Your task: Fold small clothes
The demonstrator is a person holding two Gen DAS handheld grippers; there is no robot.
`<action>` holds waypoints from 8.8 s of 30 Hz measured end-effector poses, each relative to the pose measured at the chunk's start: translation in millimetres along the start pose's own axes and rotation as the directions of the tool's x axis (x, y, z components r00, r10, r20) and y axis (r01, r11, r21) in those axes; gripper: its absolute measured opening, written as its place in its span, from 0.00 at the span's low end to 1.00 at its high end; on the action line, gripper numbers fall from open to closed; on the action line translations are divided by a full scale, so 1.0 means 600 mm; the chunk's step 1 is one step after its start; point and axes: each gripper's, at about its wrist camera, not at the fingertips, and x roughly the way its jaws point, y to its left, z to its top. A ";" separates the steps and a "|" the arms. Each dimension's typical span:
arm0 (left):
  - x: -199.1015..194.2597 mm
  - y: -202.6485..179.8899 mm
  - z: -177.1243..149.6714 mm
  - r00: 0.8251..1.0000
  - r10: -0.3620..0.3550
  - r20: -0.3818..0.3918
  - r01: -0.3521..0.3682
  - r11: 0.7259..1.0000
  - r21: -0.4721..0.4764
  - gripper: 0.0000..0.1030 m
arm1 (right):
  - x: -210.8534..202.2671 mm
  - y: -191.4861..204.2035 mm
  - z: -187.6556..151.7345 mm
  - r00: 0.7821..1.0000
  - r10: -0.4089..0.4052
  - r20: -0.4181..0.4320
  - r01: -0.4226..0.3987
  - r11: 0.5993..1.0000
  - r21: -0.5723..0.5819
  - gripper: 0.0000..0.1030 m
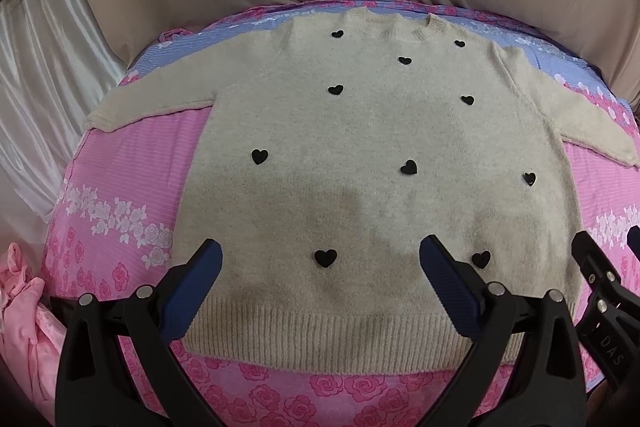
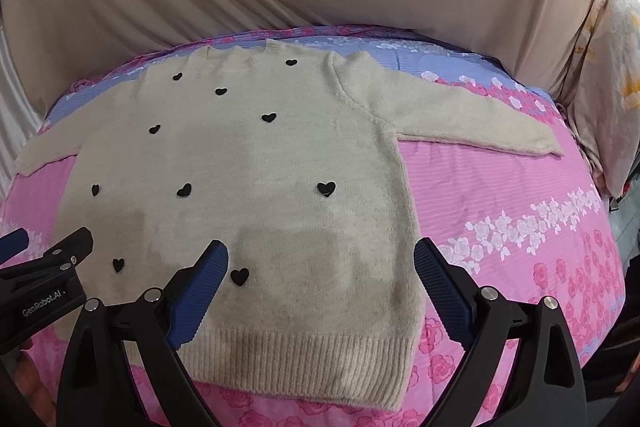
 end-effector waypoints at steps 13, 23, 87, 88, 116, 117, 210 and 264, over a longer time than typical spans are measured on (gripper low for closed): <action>0.030 -0.038 0.048 0.999 0.044 -0.031 -0.044 0.999 0.002 0.94 | 0.090 -0.205 0.079 0.992 -0.122 -0.021 0.124 0.976 0.178 0.90; 0.075 -0.052 0.084 0.992 0.096 -0.084 -0.096 0.995 0.005 0.94 | 0.228 -0.526 0.160 0.956 -0.282 -0.078 0.288 0.855 0.432 0.90; 0.225 0.550 0.128 0.994 -0.087 0.066 0.108 0.701 -0.705 0.95 | 0.235 0.253 0.197 0.870 0.416 -0.265 -0.475 0.852 -0.222 0.41; 0.248 0.597 0.146 0.997 -0.052 0.061 0.080 0.675 -0.734 0.95 | 0.230 0.241 0.183 0.872 0.404 -0.275 -0.468 0.854 -0.228 0.41; -0.005 0.311 0.483 0.751 -0.393 0.530 0.543 0.825 -0.158 0.09 | 0.170 -0.038 0.113 0.935 0.287 -0.210 -0.270 0.957 0.104 0.53; -0.019 0.265 0.485 0.735 -0.441 0.515 0.568 0.815 -0.113 0.10 | 0.169 -0.046 0.113 0.937 0.289 -0.199 -0.270 0.956 0.115 0.53; 0.066 0.279 -0.103 0.892 -0.423 -0.159 0.331 0.851 -0.407 0.14 | 0.080 -0.234 -0.011 0.888 0.409 -0.212 -0.359 0.903 0.236 0.06; 0.084 0.254 -0.245 0.770 -0.592 -0.237 0.362 0.713 -0.601 0.08 | 0.122 -0.250 -0.173 0.823 0.414 -0.388 -0.351 0.909 0.226 0.09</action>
